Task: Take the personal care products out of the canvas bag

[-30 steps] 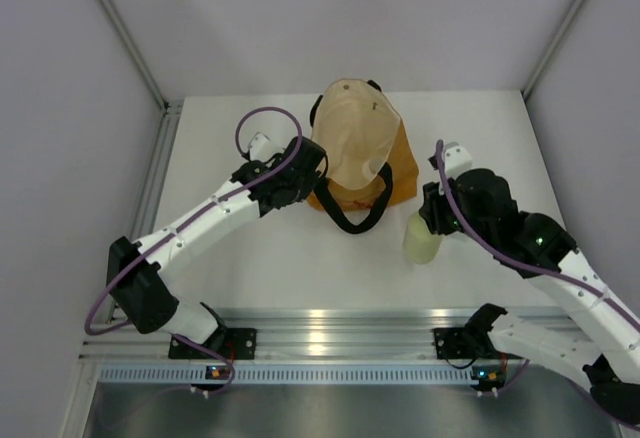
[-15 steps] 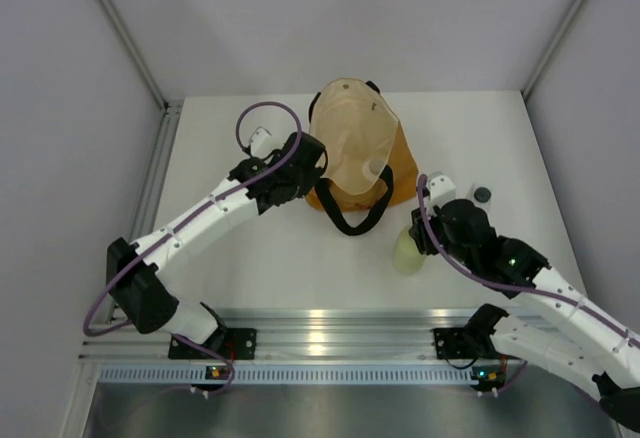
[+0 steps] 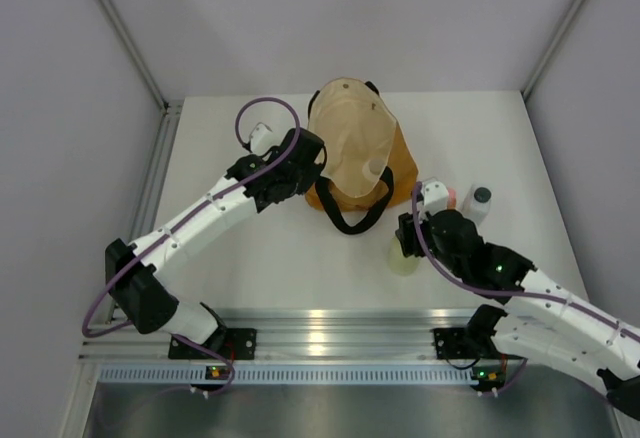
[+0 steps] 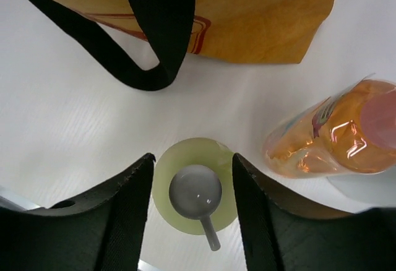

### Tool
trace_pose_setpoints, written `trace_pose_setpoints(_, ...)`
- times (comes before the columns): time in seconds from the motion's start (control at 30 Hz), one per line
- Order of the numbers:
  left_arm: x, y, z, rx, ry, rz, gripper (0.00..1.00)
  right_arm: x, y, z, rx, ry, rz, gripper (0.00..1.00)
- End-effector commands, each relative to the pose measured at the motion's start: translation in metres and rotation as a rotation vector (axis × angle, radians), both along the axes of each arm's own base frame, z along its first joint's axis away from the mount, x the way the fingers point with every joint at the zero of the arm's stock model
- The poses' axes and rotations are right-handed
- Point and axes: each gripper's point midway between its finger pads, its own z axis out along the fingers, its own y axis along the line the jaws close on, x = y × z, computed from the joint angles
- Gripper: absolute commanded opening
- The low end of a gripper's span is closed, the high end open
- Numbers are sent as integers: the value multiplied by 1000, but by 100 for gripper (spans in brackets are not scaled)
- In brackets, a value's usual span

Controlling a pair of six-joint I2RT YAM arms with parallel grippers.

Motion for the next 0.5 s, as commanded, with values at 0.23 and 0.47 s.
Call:
trace_pose_setpoints(0.23, -5, 0, 11, -24, -7, -20, 0, 15, 26, 92, 169, -151, 8, 77)
trace_pose_setpoints(0.47, -9, 4, 5, -19, 3, -13, 0, 17, 44, 176, 302, -201, 43, 77)
